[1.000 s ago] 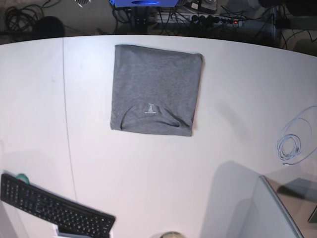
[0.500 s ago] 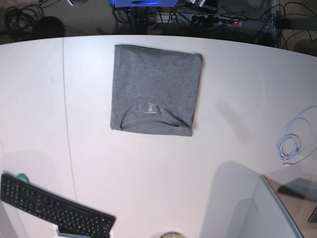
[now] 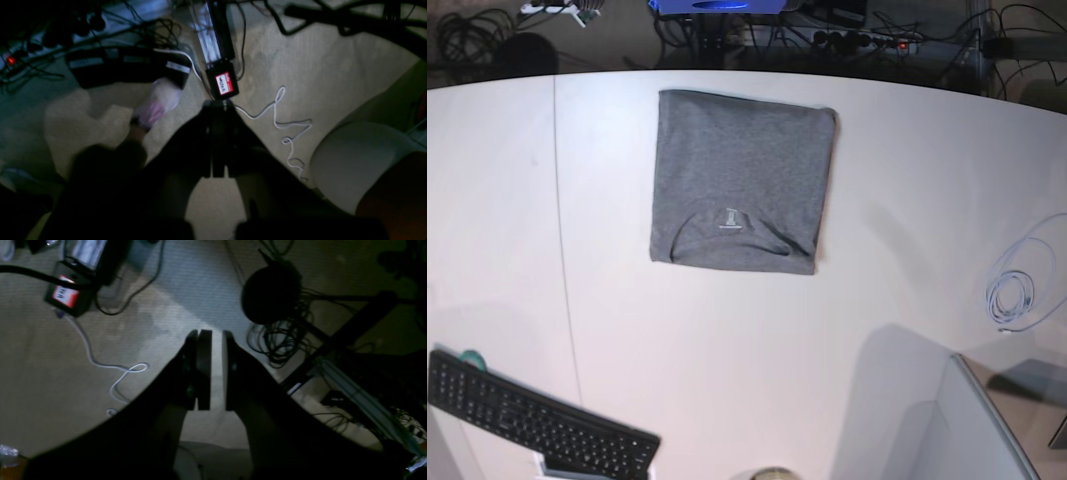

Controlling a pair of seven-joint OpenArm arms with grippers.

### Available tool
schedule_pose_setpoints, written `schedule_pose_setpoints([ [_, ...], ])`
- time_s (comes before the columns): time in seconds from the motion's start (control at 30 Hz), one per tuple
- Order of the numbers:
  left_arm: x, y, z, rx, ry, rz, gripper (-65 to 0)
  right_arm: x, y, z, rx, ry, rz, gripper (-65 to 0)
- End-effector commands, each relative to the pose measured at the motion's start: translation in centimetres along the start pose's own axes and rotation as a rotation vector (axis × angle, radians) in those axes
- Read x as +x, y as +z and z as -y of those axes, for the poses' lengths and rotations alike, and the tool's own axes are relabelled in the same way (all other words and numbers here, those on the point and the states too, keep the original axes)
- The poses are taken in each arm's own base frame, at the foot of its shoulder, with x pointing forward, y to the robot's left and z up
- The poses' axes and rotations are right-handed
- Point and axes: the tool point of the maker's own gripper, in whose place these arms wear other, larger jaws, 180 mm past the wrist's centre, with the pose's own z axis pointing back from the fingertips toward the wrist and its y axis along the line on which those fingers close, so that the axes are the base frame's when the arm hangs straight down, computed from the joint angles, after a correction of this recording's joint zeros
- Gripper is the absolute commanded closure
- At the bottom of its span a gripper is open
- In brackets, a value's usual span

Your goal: Layout the t-shirt on the table in an organized manner, then fold the t-shirt properly

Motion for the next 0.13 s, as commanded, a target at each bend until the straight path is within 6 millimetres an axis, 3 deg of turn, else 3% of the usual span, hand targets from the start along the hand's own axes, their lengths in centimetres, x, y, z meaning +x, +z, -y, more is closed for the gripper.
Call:
schedule_pose_setpoints([
  [0.0, -0.13, 0.26, -0.24, 0.0, 0.007, 0.005, 0.0, -0.42, 0.14, 0.22, -0.007, 0.007, -0.002, -5.6],
  [0.1, 0.3, 0.11, -0.24, 0.0, 0.005, 0.015, 0.0, 0.1, -0.03, 0.52, -0.01, 0.012, 0.008, -5.6],
])
